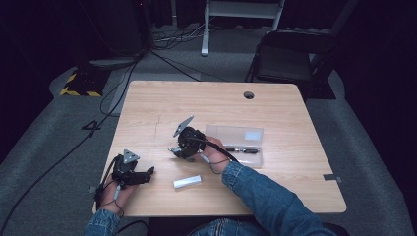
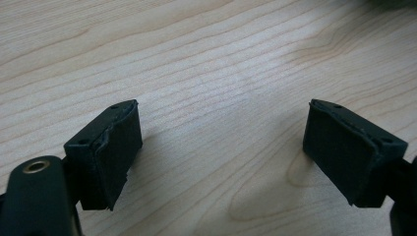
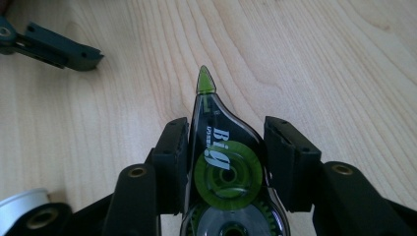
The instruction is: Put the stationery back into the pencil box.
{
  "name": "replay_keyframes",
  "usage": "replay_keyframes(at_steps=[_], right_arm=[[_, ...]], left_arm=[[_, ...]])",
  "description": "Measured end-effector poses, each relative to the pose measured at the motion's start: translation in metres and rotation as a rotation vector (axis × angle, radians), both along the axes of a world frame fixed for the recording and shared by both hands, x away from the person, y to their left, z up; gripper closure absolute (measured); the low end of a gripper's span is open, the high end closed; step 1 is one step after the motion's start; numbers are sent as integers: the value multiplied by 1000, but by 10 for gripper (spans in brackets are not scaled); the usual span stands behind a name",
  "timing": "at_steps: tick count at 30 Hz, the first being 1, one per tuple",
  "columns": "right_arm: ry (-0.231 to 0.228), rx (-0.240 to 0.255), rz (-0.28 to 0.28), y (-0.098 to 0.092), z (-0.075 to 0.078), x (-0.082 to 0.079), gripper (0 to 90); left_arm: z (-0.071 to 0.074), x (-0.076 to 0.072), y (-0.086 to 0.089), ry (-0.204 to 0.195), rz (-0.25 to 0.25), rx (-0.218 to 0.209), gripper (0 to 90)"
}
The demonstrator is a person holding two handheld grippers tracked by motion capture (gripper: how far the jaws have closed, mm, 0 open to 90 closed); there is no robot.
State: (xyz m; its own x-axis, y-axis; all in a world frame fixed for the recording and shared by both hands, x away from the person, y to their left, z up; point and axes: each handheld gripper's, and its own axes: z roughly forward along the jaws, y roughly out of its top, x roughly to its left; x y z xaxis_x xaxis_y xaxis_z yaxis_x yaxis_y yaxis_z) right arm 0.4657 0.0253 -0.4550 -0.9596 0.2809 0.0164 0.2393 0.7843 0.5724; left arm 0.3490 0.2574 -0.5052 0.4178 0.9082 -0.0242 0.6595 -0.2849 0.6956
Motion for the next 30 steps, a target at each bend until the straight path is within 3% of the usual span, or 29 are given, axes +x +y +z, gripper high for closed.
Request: replay_keyframes(at_steps=[7, 16, 24, 30], right_arm=[[-10, 39, 14, -8, 18, -6, 541], [-28, 94, 37, -33, 43, -20, 540], [-19, 149, 40, -66, 53, -27, 540], [-25, 163, 24, -83, 56, -29, 539]], left_arm=[[0, 0, 0, 2, -1, 1, 152], [0, 0, 0, 2, -1, 1, 152], [0, 0, 0, 2, -1, 1, 152], [0, 0, 0, 2, 0, 0, 152]])
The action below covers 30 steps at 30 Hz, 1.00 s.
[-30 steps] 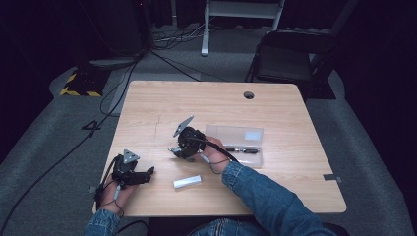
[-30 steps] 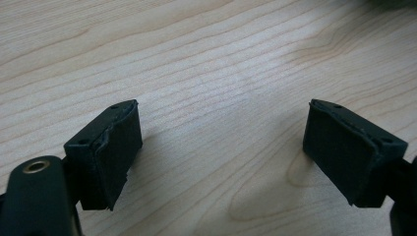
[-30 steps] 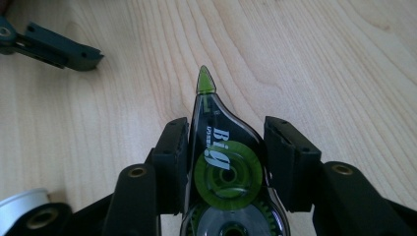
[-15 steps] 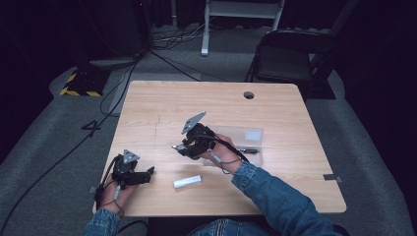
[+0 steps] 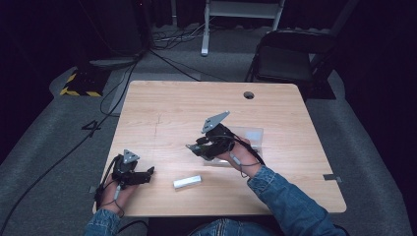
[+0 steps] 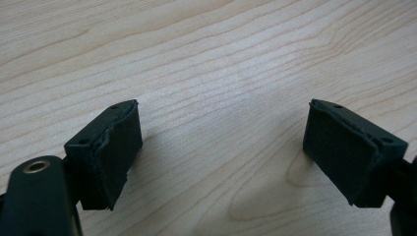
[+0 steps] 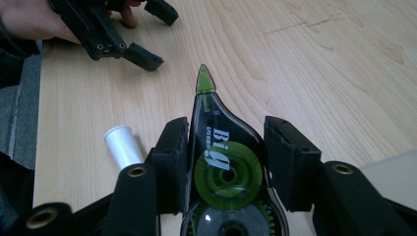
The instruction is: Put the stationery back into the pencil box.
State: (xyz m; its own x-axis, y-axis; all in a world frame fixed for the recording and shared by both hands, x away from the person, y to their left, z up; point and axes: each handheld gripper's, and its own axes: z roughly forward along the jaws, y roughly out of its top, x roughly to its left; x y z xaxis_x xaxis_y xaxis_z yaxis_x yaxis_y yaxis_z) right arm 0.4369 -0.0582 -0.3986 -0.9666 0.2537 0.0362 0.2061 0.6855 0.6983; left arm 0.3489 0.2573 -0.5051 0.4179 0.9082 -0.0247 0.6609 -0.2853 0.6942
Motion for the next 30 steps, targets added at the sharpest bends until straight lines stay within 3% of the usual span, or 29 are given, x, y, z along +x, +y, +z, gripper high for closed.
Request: replay_keyframes(at_steps=[7, 22, 30], right_arm=[[-4, 39, -20, -28, 2, -6, 540], [-44, 21, -67, -69, 12, -9, 539], [-43, -1, -116, -96, 6, -4, 539]], left_arm=[[0, -1, 0, -2, -4, 1, 153], [0, -2, 0, 3, -13, -5, 152], [0, -2, 0, 3, -13, -5, 152]])
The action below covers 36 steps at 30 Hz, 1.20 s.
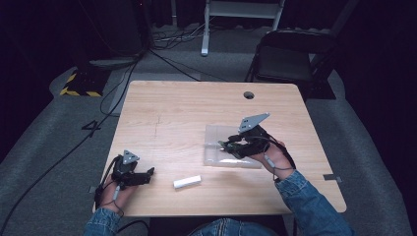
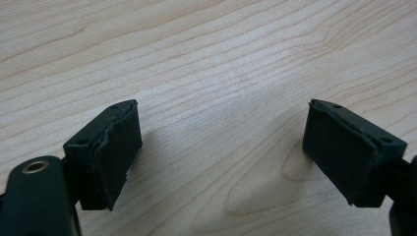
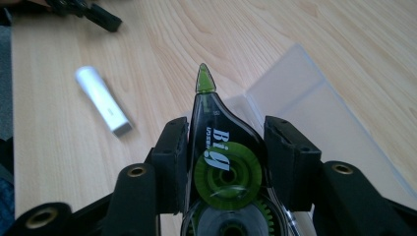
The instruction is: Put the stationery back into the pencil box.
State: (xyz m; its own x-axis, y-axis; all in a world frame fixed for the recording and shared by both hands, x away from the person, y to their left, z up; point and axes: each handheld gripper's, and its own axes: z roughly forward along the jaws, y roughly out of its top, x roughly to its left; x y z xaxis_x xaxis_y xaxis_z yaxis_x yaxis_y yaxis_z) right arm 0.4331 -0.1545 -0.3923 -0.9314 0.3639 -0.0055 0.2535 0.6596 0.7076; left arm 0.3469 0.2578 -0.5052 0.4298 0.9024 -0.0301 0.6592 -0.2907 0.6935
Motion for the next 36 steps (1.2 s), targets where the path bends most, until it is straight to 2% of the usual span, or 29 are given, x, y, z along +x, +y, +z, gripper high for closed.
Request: replay_keyframes(at_steps=[5, 14, 24, 36], right_arm=[[22, -23, -41, -16, -11, 7, 539], [23, -49, -66, -36, -23, 12, 538], [10, -84, -68, -48, -38, 17, 537], [12, -124, -71, -50, -49, 22, 537]], left_arm=[[0, 0, 0, 0, 0, 1, 152], [0, 0, 0, 0, 0, 1, 152], [0, 0, 0, 0, 0, 1, 152], [0, 0, 0, 0, 0, 1, 152]])
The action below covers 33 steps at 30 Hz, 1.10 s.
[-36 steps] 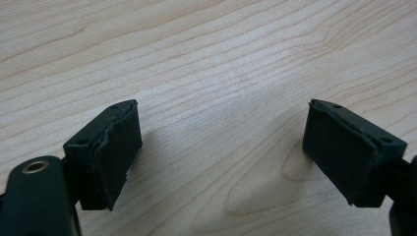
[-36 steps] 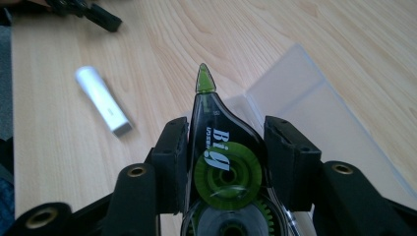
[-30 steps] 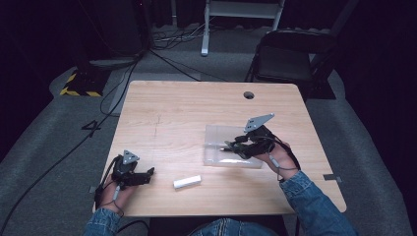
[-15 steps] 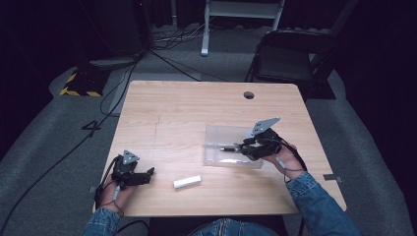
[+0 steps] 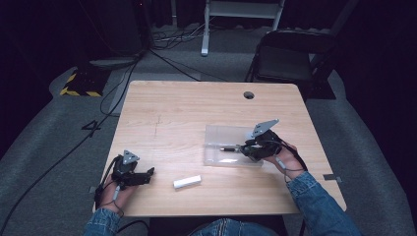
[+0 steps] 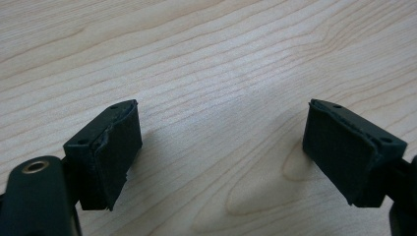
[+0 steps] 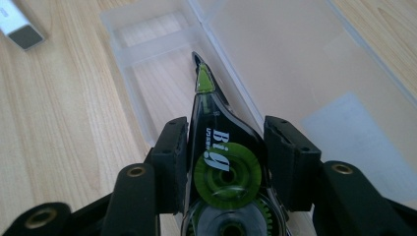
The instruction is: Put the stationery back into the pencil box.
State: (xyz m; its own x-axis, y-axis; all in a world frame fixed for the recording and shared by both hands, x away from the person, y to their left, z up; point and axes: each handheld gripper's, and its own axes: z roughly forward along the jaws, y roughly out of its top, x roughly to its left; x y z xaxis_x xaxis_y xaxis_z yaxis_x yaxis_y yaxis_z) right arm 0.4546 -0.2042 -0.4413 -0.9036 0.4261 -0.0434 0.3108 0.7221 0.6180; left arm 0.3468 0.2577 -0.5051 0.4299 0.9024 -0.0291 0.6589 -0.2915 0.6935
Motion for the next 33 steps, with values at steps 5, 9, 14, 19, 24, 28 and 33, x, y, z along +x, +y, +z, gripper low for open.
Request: replay_keyframes(at_steps=[5, 9, 14, 19, 24, 28, 33], right_arm=[[6, -26, 1, 0, -5, 2, 537], [13, -38, 8, 0, -7, 2, 537], [23, -40, 1, 0, -8, 3, 537], [34, -44, 3, 1, -9, 3, 537], [51, -48, 5, 2, -11, 3, 536], [67, -56, 10, 3, -13, 3, 536], [84, -71, 17, 7, -16, 2, 535]], left_arm=[[0, 0, 0, 0, 0, 0, 152], [0, 0, 0, 0, 0, 0, 152], [0, 0, 0, 0, 0, 0, 152], [0, 0, 0, 1, -1, 0, 152], [0, 0, 0, 0, 0, 0, 152], [0, 0, 0, 1, -1, 0, 152], [0, 0, 0, 1, -1, 0, 152]])
